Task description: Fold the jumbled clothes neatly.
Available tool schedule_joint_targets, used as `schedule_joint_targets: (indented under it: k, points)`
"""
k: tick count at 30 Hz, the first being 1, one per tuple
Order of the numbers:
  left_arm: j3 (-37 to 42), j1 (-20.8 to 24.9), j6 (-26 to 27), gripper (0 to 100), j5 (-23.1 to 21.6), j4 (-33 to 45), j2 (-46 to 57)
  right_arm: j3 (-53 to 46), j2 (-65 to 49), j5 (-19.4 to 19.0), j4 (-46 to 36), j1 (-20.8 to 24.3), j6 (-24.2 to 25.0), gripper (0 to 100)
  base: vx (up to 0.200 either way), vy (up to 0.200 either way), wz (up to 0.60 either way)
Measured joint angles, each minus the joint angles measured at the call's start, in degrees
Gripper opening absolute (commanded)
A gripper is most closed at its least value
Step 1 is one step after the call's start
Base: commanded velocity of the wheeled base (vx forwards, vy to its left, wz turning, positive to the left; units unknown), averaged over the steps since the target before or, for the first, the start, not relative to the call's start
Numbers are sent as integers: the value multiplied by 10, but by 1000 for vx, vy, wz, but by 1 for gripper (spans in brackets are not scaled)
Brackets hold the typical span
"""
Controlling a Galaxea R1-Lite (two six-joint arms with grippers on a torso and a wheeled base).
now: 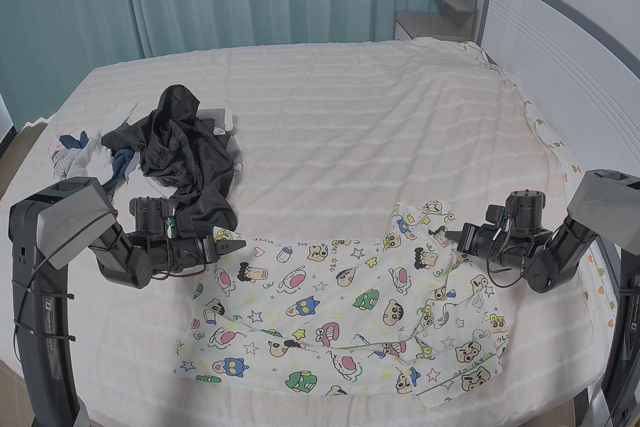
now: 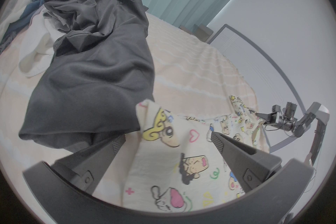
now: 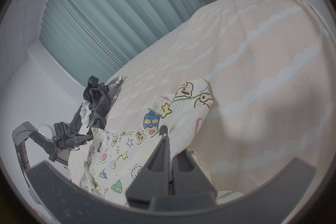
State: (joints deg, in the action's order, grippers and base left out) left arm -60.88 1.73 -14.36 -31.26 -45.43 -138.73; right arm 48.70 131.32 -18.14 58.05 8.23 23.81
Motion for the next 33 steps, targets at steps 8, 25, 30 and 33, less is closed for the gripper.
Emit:
schedule_joint_targets:
  k: [8, 25, 30, 33]
  points:
    - [-10, 6, 12, 100, 14, 6, -12, 0, 3, 0, 0, 0, 0, 0, 0, 0, 0]
    - [-24, 36, -16, 0, 13, 6, -23, 0, 11, 0, 10, 2, 1, 0, 0, 0, 0]
    - [-26, 33, -26, 0, 12, 4, -23, 3, 17, 0, 14, 1, 2, 0, 0, 0, 0]
    - [-28, 31, -48, 0, 12, 0, -22, 6, 19, 0, 14, 1, 4, 0, 0, 0, 0]
